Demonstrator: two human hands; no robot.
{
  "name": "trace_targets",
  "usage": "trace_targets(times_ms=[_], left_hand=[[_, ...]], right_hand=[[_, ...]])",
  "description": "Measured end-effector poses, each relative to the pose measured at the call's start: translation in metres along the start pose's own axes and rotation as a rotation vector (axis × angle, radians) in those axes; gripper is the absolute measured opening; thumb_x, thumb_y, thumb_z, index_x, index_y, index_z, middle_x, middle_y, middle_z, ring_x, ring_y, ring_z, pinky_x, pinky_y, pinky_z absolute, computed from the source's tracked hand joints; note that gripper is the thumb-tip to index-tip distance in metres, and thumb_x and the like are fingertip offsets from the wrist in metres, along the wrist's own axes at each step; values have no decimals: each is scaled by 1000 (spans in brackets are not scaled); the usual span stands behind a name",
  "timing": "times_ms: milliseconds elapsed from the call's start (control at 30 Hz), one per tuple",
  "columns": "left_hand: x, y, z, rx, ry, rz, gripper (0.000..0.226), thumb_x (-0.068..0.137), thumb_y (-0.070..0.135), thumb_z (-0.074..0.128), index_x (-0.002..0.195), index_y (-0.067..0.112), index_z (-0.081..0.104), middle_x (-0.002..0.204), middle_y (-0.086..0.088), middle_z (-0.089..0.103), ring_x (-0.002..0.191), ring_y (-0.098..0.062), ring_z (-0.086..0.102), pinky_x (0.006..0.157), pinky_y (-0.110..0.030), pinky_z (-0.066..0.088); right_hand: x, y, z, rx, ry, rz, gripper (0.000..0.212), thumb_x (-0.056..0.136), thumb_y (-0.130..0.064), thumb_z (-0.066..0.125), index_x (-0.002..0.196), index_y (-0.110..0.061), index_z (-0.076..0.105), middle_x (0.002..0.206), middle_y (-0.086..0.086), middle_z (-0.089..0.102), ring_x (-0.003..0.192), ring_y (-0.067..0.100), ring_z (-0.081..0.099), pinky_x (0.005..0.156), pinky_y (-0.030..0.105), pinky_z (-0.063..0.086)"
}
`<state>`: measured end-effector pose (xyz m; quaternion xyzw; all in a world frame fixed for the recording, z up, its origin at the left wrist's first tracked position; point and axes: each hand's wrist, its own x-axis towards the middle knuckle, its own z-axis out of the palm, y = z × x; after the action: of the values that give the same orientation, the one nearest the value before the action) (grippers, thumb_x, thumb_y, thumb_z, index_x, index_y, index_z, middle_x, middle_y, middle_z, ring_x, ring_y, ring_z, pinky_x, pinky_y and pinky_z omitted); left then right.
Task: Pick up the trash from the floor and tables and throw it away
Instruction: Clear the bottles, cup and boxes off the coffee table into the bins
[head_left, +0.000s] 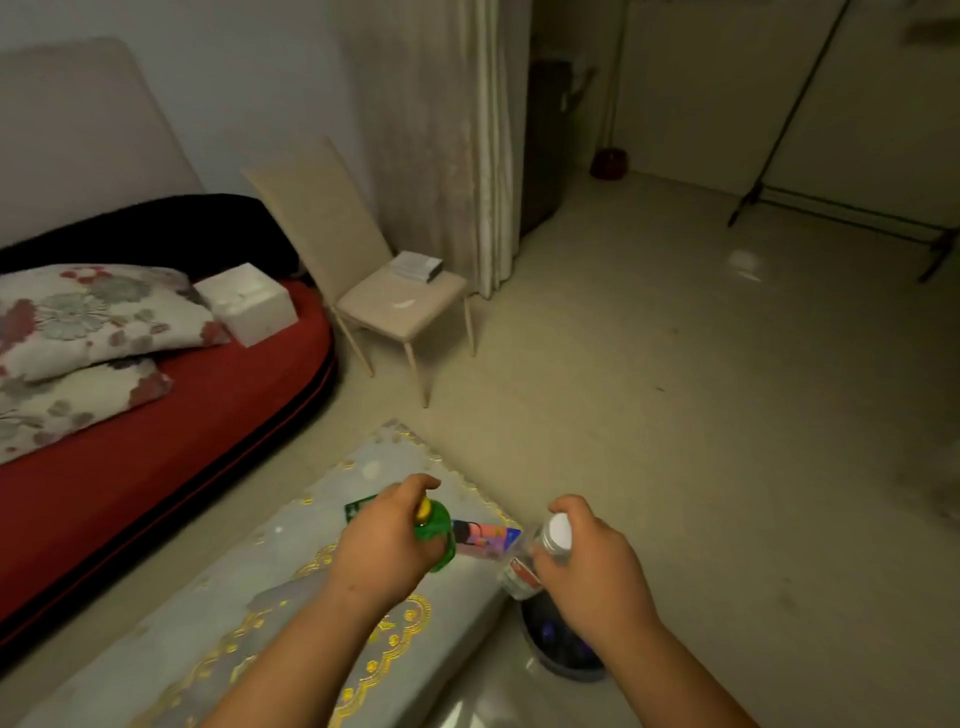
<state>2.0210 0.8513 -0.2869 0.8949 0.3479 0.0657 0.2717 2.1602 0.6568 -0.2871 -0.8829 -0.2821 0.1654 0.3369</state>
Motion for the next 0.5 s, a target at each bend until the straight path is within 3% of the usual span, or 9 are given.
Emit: trace_targets(times_ms=[233,367,500], left_hand=[[34,66,96,51,-136,92,65,74,38,77,132,39,46,117,9,61,102,-17,62,77,-29,46],[61,71,162,19,-248,152,74,72,38,78,137,40,42,122,10,60,107,-13,61,80,-23,43],[92,58,239,39,-367,201,72,69,37,80,133,37,46,120,5,62,103,-20,63,83,-28,49]], right_hand=[[23,112,-35,-25,-1,123,38,78,-38,70,109,-35,48,95,-3,65,86,21,63,71,34,53],[36,178,-21,-28,-44,209,41,81,-31,71,111,-40,46,104,-8,63,92,15,62,77,30,55],[52,242,15,-8,-64,309,44,79,-33,74,113,-40,46,106,-7,64,93,15,61,78,28,53]])
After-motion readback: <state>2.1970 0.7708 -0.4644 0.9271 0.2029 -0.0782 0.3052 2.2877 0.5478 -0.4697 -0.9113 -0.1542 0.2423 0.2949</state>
